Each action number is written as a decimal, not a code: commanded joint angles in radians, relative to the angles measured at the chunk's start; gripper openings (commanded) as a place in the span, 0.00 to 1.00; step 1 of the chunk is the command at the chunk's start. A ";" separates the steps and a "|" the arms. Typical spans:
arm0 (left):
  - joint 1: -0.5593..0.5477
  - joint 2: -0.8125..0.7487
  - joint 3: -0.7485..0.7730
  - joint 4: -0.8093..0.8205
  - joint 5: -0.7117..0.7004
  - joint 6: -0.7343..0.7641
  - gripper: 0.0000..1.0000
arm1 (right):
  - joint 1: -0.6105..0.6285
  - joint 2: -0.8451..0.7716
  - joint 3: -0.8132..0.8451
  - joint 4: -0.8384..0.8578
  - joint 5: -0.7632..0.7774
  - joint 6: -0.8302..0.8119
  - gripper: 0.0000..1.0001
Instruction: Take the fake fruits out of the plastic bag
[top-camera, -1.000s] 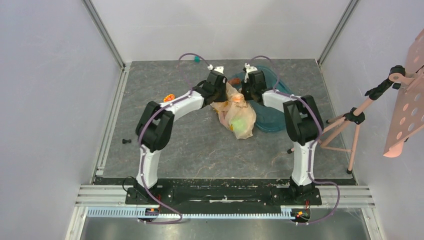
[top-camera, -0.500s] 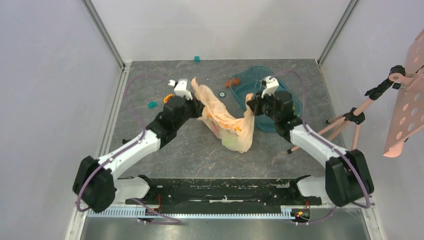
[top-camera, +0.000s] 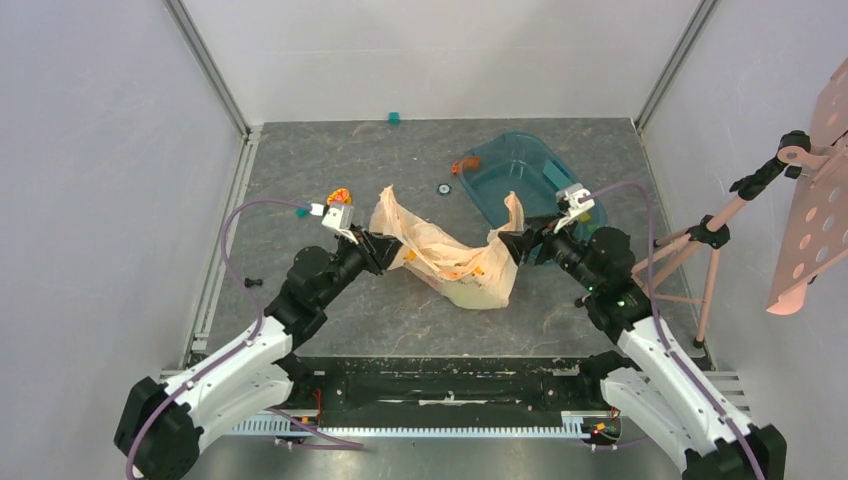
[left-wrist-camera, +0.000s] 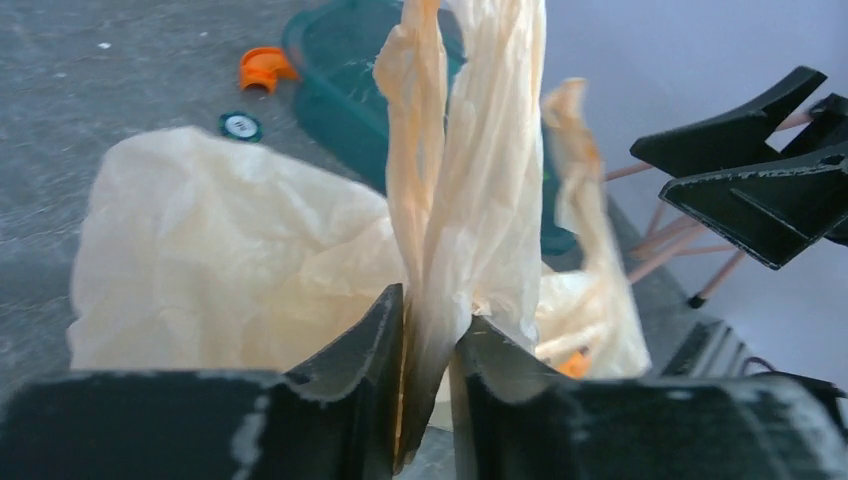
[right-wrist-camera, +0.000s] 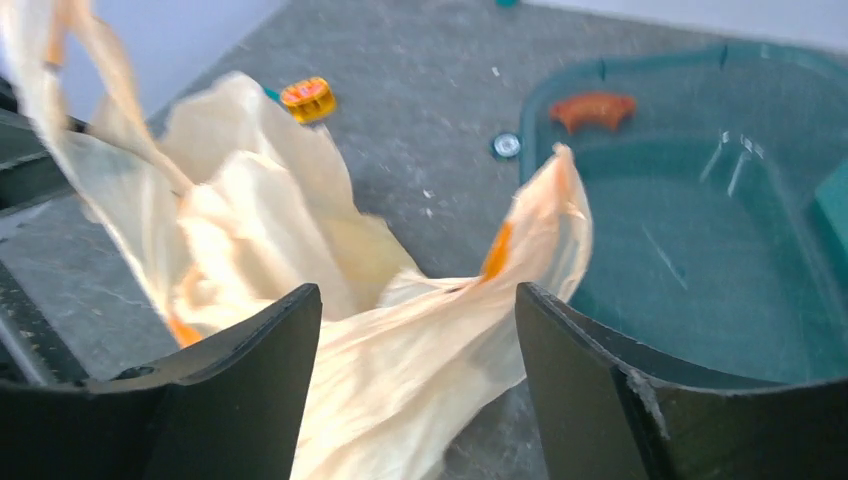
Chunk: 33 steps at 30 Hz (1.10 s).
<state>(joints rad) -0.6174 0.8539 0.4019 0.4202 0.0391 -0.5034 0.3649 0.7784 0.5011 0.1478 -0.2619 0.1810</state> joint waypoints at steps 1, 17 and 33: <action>0.001 -0.076 0.013 0.023 0.097 -0.022 0.39 | 0.007 -0.074 0.152 -0.127 -0.130 -0.024 0.77; 0.001 -0.170 0.239 -0.580 -0.032 0.013 0.88 | 0.153 0.081 0.291 -0.252 -0.170 -0.029 0.56; 0.001 -0.039 0.334 -0.639 -0.018 0.034 0.46 | 0.292 0.142 0.278 -0.226 -0.117 -0.017 0.43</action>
<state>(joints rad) -0.6174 0.7811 0.6537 -0.2169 -0.0162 -0.5041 0.6315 0.9161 0.7773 -0.1280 -0.4049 0.1532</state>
